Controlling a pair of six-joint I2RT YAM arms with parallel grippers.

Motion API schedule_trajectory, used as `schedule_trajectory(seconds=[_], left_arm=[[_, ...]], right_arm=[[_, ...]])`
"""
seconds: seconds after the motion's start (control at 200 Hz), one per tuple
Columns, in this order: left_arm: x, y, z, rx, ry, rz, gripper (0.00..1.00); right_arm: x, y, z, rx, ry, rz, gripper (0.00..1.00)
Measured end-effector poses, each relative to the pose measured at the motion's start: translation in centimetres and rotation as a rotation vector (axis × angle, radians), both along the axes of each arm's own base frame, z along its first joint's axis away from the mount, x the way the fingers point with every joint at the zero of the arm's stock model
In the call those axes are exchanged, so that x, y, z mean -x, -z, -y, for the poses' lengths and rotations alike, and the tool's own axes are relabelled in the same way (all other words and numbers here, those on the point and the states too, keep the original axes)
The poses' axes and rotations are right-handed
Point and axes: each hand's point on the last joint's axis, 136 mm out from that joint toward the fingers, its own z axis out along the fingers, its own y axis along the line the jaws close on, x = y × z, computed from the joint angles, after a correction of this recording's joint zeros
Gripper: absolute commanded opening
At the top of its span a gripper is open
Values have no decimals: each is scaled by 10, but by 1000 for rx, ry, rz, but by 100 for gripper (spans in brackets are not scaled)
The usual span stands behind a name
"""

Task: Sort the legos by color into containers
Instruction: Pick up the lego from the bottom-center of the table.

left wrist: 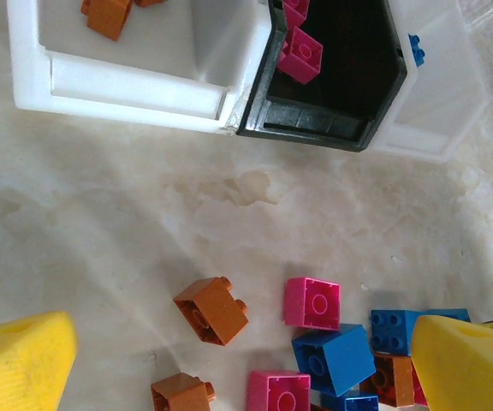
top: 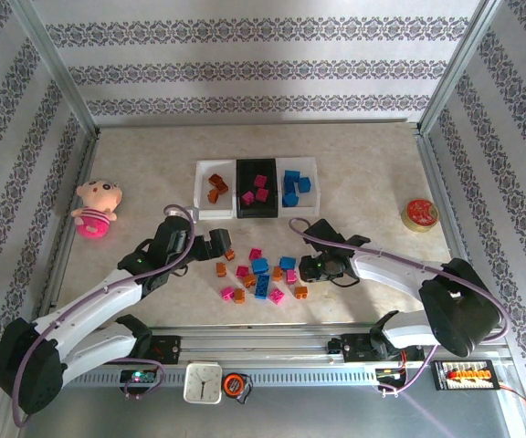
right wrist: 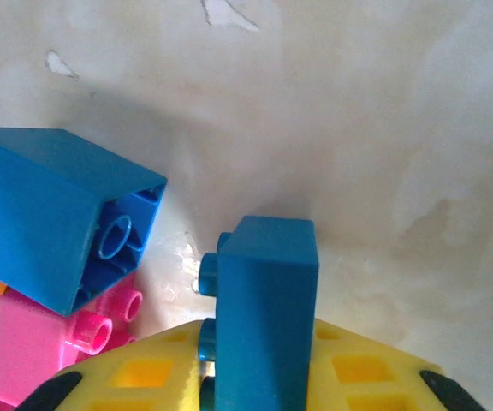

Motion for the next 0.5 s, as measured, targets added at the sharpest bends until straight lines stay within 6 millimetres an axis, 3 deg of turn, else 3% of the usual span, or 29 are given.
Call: schedule_trajectory(seconds=[0.125,0.22,0.41,0.5], left_arm=[[-1,-2,-3,-3,-14,10,100],[-2,-2,-4,-9,-23,14,100],[-1,1,-8,-22,-40,6,100],[1,4,-9,-20,-45,-1,100]], right_arm=[[-6,-13,-1,-18,-1,42,14],[-19,-39,-6,-58,3,105,13],[-81,-116,-19,-155,46,291,14],[-117,-138,-24,-176,76,345,14]])
